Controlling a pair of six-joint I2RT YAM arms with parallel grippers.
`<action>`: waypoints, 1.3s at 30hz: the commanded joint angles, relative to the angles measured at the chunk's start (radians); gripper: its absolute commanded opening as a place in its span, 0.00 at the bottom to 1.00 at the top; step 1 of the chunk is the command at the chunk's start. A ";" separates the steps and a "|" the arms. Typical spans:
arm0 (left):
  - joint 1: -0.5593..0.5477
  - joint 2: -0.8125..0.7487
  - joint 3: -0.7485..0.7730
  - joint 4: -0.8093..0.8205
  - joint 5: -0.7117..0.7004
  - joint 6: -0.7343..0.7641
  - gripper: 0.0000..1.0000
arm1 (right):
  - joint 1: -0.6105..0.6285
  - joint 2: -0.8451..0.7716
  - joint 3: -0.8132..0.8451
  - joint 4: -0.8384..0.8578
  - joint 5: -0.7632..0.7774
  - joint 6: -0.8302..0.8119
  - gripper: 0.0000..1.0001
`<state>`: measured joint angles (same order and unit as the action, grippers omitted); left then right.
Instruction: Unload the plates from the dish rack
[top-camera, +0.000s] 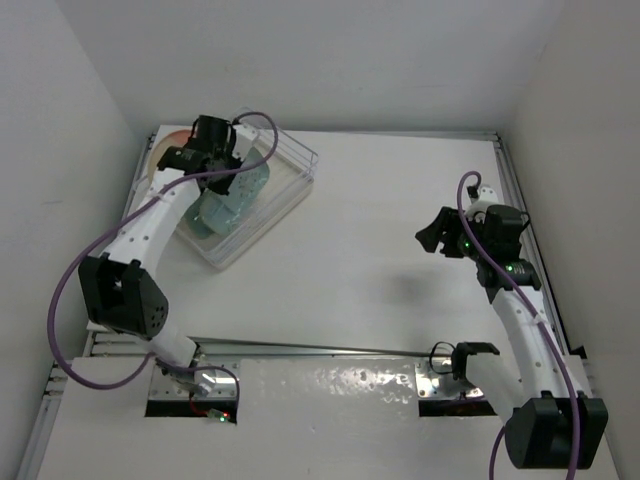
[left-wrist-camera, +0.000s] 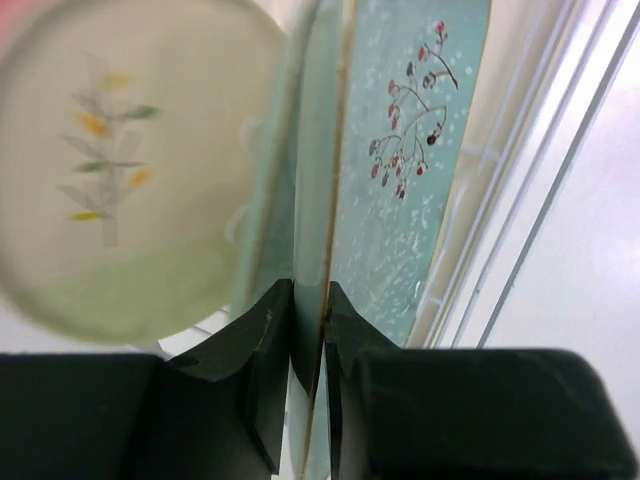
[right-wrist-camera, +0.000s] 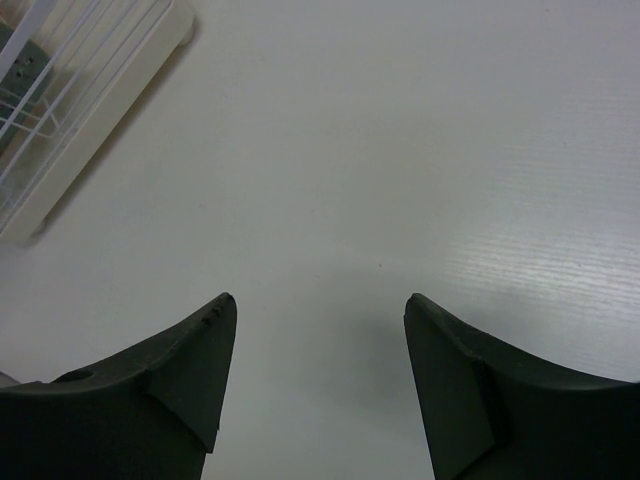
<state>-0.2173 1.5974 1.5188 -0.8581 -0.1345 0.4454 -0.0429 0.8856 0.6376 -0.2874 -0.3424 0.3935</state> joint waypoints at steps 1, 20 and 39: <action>-0.004 -0.123 0.087 0.126 0.006 -0.114 0.00 | 0.006 0.006 0.025 0.030 -0.020 0.011 0.67; -0.098 0.016 0.323 -0.109 0.535 0.151 0.00 | 0.006 0.118 0.137 -0.005 -0.131 -0.018 0.68; -0.419 0.416 0.218 -0.137 0.771 0.429 0.00 | 0.006 0.096 0.154 -0.210 -0.044 -0.058 0.75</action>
<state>-0.6357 2.0060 1.7164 -0.9928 0.5343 0.7944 -0.0429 1.0237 0.7803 -0.4667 -0.4149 0.3603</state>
